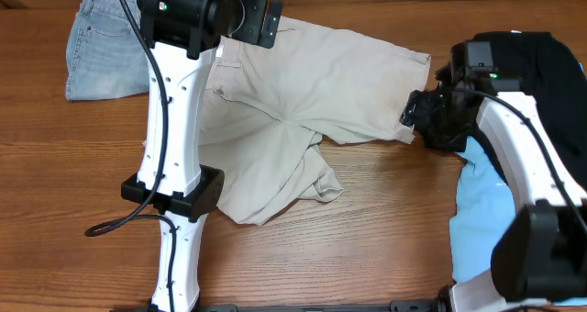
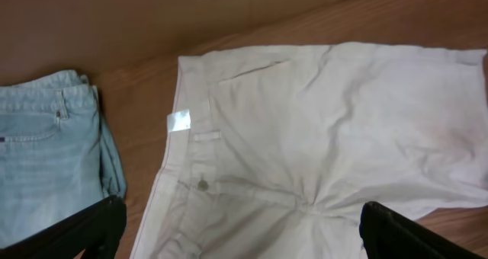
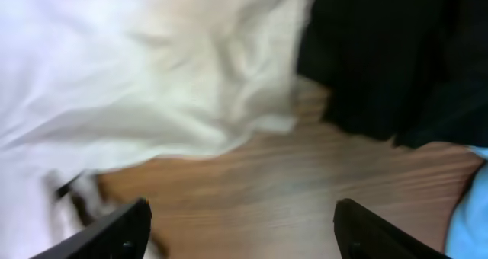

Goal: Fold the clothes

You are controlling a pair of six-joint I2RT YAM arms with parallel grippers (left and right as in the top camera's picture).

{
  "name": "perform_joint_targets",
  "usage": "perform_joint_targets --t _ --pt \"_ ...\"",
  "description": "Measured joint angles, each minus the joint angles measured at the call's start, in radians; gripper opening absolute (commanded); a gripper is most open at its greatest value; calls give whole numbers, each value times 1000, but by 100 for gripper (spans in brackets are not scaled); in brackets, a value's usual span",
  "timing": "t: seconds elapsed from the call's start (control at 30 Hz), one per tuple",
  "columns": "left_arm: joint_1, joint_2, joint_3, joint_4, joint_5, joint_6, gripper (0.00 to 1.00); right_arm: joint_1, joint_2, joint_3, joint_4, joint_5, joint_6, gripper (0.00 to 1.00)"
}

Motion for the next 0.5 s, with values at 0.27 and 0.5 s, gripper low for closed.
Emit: perform_joint_targets --t 0.27,0.5 --pt "25 -101 -3 -3 -33 -27 100 160 -89 6 -138 -91 -42 77" --pt "79 -353 -3 -2 -58 -54 99 394 -89 -134 -12 -75 14 76"
